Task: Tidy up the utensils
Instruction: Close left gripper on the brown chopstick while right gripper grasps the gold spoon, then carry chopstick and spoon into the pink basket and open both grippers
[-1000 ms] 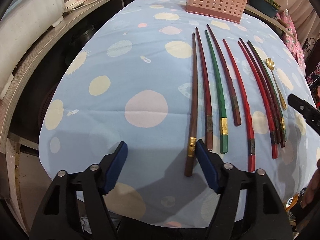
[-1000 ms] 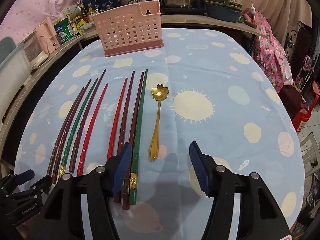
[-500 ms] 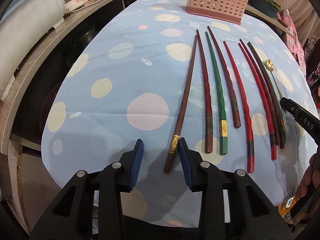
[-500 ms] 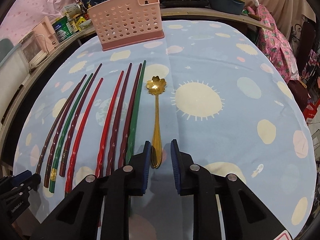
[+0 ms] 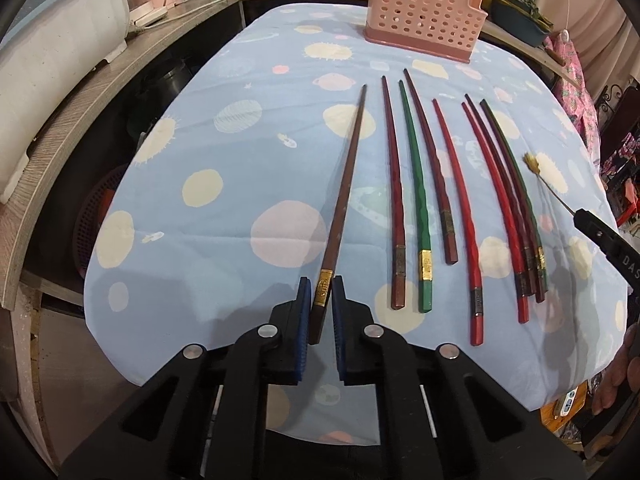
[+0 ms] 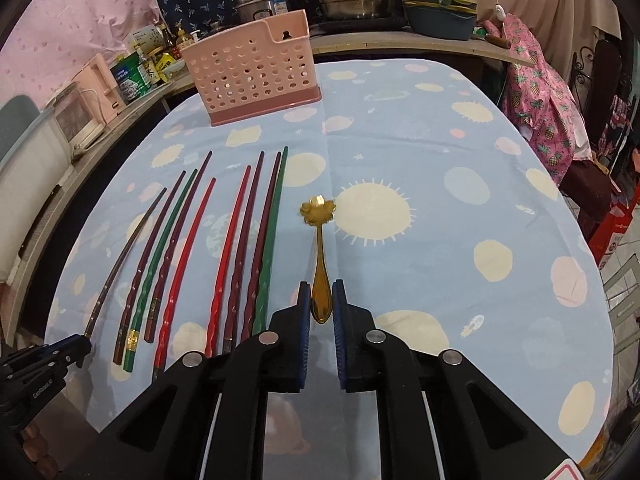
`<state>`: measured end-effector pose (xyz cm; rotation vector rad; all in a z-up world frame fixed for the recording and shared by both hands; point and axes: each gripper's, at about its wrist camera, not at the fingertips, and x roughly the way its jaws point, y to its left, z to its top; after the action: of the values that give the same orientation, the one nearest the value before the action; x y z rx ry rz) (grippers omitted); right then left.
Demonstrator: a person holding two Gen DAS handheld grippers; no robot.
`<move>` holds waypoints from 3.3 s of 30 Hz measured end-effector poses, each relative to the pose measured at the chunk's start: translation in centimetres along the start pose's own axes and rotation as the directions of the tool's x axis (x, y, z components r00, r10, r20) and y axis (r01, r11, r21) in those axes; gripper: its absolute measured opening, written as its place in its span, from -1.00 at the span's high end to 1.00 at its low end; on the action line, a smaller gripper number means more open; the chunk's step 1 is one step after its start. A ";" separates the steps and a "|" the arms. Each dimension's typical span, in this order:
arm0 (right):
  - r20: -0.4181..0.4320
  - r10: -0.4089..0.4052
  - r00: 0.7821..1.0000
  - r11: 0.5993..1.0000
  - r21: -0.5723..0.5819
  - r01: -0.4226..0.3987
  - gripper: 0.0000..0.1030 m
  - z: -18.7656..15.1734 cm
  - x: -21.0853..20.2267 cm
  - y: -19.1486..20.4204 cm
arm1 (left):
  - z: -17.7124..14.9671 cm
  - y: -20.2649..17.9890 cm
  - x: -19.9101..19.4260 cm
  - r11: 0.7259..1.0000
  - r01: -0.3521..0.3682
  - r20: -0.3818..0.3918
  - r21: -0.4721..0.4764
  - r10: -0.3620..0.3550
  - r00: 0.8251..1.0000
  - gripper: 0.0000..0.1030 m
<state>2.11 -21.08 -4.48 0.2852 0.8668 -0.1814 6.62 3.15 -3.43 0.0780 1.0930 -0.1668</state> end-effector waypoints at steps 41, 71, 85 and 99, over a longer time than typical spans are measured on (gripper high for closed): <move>0.304 0.126 0.944 0.990 0.020 -0.139 0.96 24.9 -2.6 0.5 | 30.2 0.9 -15.8 0.990 0.115 0.508 -0.079 -0.059 0.860 0.88; 0.206 0.081 0.975 0.996 0.010 -0.085 0.96 32.8 9.7 2.5 | 41.9 -3.3 -11.8 0.977 0.209 0.594 -0.041 -0.145 0.791 0.88; 0.208 0.086 0.974 0.996 0.013 -0.091 0.96 33.3 10.1 2.3 | 43.6 -4.0 -12.3 0.975 0.218 0.611 -0.042 -0.148 0.778 0.88; 0.192 0.085 0.978 0.996 0.020 -0.090 0.96 32.6 11.4 2.1 | 43.0 -4.2 -9.3 0.978 0.198 0.567 -0.058 -0.131 0.814 0.87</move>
<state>33.48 -29.96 7.02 0.3269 0.6603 -0.1371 39.39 -6.30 24.63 -0.1655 0.5117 -0.2637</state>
